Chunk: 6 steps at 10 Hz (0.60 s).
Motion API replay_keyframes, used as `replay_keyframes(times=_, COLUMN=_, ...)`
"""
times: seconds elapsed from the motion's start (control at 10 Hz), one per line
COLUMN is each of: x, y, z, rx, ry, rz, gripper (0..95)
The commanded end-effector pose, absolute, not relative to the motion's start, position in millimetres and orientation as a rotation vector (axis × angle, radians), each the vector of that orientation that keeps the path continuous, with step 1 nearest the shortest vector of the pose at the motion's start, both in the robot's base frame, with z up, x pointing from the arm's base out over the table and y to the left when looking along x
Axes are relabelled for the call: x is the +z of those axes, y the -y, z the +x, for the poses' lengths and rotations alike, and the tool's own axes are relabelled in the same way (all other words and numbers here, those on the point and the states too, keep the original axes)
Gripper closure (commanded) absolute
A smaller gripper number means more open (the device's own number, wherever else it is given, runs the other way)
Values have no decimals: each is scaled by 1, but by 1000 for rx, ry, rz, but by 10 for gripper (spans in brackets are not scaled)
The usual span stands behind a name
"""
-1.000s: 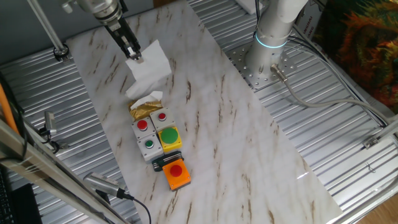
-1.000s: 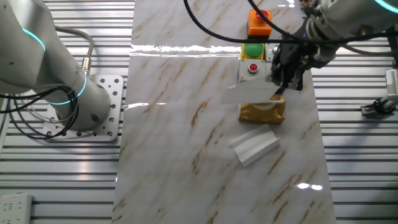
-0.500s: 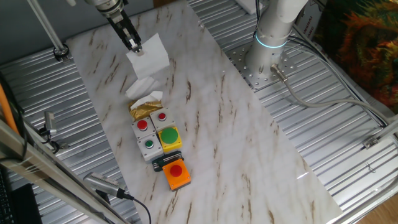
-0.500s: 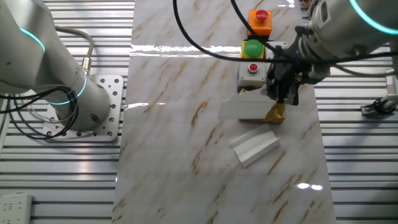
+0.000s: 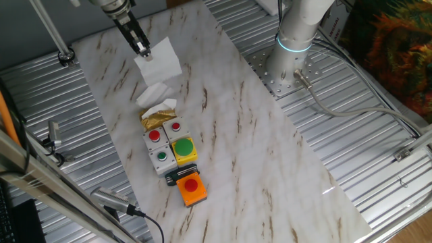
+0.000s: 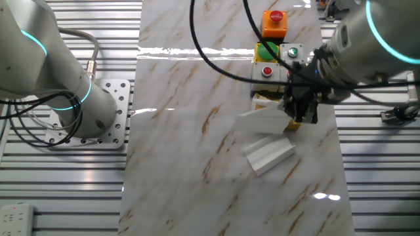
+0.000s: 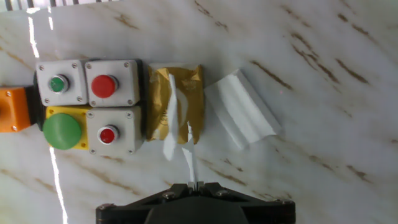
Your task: Pull out a napkin
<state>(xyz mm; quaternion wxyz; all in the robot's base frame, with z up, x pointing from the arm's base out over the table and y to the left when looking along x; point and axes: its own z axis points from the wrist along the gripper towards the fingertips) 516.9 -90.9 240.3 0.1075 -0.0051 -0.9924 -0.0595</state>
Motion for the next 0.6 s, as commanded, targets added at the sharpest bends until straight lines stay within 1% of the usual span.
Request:
replay_keyframes(times=0.1, x=232, y=98, z=523, rx=-186, ry=2921, rz=1, gripper=950)
replay_keyframes(times=0.6, x=202, y=118, z=537, rx=-220, ry=2927, rz=33, gripper=950)
